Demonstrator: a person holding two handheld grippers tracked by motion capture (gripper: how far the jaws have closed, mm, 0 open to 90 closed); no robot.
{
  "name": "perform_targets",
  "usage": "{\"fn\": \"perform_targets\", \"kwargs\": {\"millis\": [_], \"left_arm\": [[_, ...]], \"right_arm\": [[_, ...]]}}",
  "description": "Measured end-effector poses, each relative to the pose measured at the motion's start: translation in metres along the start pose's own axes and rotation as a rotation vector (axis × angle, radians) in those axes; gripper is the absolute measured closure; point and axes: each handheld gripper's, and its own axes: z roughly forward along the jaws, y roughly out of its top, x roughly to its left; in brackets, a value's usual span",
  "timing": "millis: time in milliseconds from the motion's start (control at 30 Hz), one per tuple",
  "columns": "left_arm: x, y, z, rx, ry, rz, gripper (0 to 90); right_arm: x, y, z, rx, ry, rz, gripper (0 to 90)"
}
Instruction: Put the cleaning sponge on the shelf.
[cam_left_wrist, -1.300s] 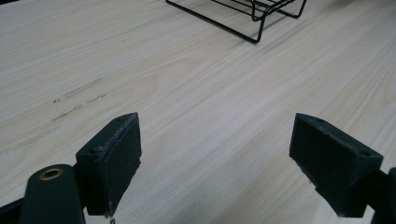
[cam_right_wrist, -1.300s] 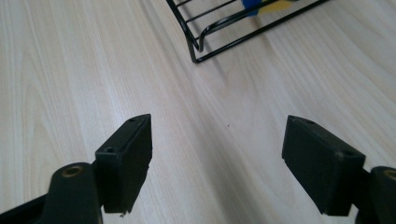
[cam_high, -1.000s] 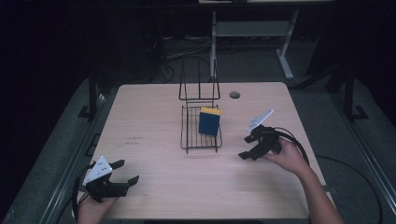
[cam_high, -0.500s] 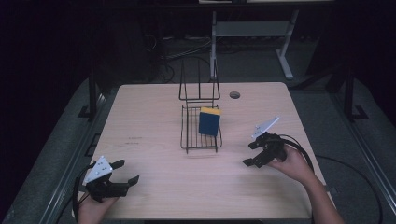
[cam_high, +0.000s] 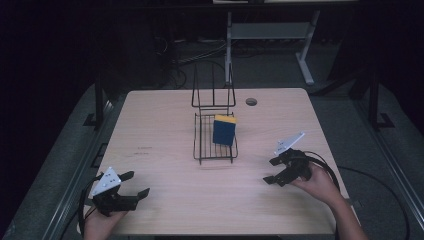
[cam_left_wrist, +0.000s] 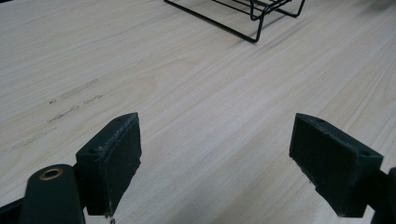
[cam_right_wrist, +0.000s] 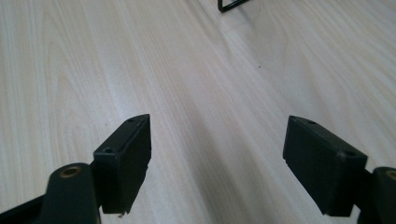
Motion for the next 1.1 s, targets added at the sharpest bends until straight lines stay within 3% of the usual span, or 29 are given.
{"fn": "perform_targets", "kwargs": {"millis": [1100], "left_arm": [[-0.001, 0.000, 0.001, 0.003, -0.003, 0.002, 16.2]], "right_arm": [[0.025, -0.050, -0.017, -0.076, -0.048, 0.037, 19.9]]}}
